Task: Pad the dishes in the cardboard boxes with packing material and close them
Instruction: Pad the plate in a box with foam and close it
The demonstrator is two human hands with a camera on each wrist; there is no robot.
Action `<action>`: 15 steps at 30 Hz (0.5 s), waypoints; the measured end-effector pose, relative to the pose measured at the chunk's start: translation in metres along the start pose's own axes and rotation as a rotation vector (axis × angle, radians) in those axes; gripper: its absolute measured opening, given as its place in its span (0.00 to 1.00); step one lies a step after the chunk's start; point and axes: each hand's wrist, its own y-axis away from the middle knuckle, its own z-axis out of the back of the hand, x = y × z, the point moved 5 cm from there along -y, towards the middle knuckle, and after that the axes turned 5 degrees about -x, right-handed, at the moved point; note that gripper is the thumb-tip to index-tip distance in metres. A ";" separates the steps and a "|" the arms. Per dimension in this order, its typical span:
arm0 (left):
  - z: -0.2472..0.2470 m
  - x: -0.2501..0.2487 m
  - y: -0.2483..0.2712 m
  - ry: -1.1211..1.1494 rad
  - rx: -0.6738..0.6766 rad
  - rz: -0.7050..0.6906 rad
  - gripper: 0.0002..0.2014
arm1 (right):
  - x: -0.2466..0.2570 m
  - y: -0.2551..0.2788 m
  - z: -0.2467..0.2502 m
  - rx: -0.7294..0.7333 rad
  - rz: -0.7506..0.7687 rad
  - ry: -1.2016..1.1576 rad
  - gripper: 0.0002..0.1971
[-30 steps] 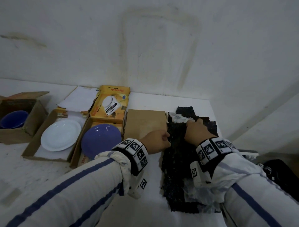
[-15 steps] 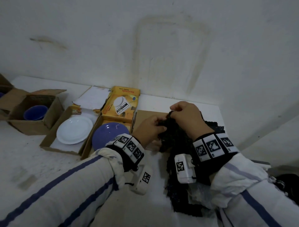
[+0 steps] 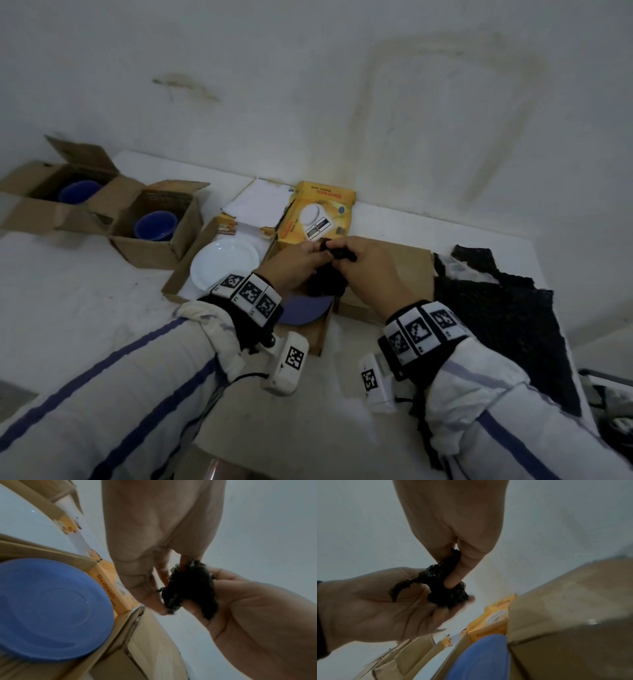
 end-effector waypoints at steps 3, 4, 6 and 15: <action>0.030 0.005 -0.002 0.008 -0.117 -0.010 0.12 | 0.003 -0.005 -0.031 0.231 0.017 0.070 0.25; 0.037 0.009 -0.003 -0.005 -0.122 -0.003 0.10 | 0.004 -0.005 -0.041 0.328 0.027 0.146 0.29; 0.047 0.016 -0.005 -0.031 -0.118 0.023 0.03 | 0.006 -0.009 -0.052 0.364 0.093 0.328 0.29; 0.087 0.055 -0.027 -1.052 -0.063 0.047 0.19 | -0.031 -0.038 -0.062 0.127 -0.202 0.362 0.16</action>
